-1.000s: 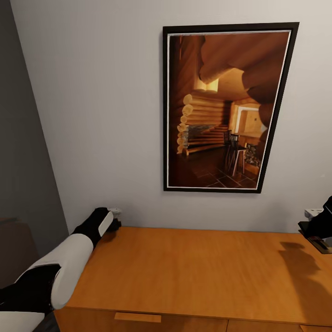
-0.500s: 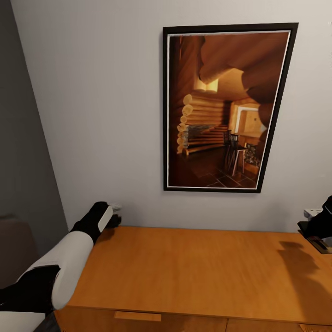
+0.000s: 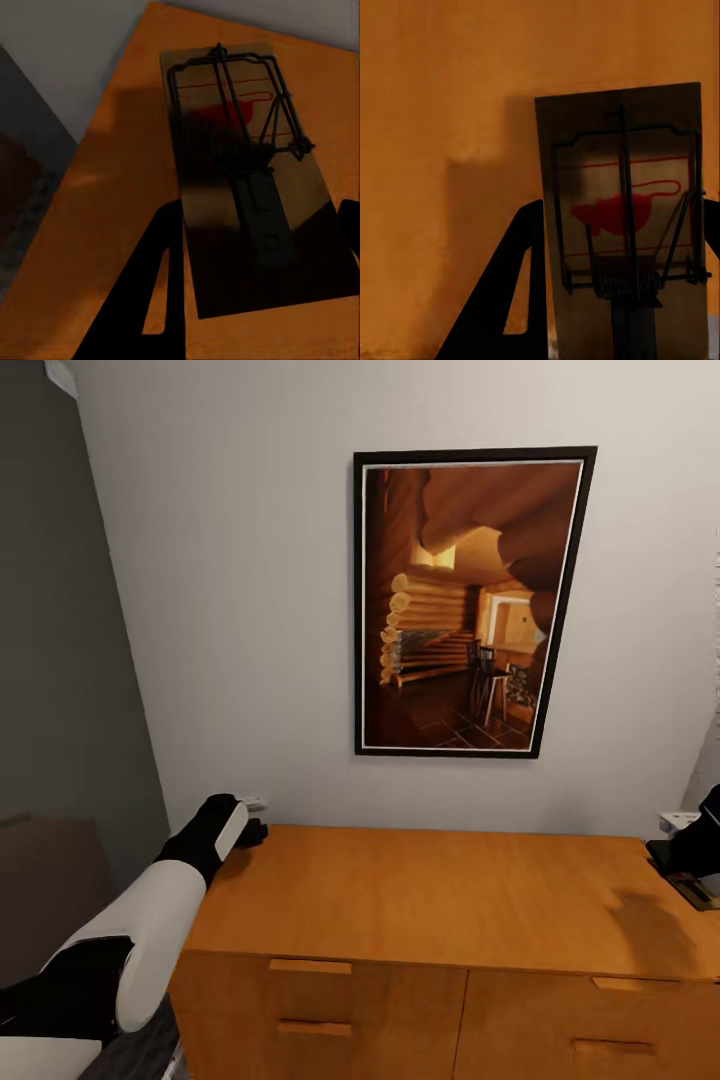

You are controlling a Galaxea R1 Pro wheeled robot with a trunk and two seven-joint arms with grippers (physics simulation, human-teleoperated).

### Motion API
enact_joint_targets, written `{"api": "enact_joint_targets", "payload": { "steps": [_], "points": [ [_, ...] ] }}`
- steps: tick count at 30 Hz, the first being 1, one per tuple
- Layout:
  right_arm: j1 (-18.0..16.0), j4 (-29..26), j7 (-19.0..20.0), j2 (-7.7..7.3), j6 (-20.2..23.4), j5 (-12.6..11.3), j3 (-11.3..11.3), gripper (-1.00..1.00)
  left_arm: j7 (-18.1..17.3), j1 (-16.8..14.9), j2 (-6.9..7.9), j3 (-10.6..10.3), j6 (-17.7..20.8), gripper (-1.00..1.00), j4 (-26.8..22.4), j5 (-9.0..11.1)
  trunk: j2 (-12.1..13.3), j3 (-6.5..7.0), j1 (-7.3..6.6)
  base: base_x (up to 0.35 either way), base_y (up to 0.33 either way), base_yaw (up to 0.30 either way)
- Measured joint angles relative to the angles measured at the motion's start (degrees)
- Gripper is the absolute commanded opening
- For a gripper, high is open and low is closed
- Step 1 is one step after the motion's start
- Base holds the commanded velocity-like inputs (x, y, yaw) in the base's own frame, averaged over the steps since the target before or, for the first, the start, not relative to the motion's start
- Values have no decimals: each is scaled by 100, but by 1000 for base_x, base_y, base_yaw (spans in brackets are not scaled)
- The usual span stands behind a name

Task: Take the four mousetraps from the cabinet in the bathroom and place them on the bathroom floor. Make sure all four end up on the same floor surface, and ensure that at least two of them are either under or directly next to the same bathroom sink.

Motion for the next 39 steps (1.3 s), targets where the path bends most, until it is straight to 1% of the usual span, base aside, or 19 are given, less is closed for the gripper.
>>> {"api": "enact_joint_targets", "payload": {
  "steps": [30,35,37,39],
  "points": [
    [0,-1,-11,2,1,27,0,-100,-8,0,-21,-1,-41,-100,95,0,0,0,0,-349,0,0],
    [0,-3,-10,6,-106,21,1,-100,-6,0,-34,-1,-43,-100,97,-1,0,0,0,-349,0,0],
    [0,-4,-9,23,-127,17,0,-100,-7,0,-38,1,-47,-100,97,0,0,0,0,-350,0,0],
    [0,-5,-9,93,-134,12,0,-100,-5,4,-42,-2,-50,-100,97,-4,0,0,0,-350,0,0]
  ]
}}
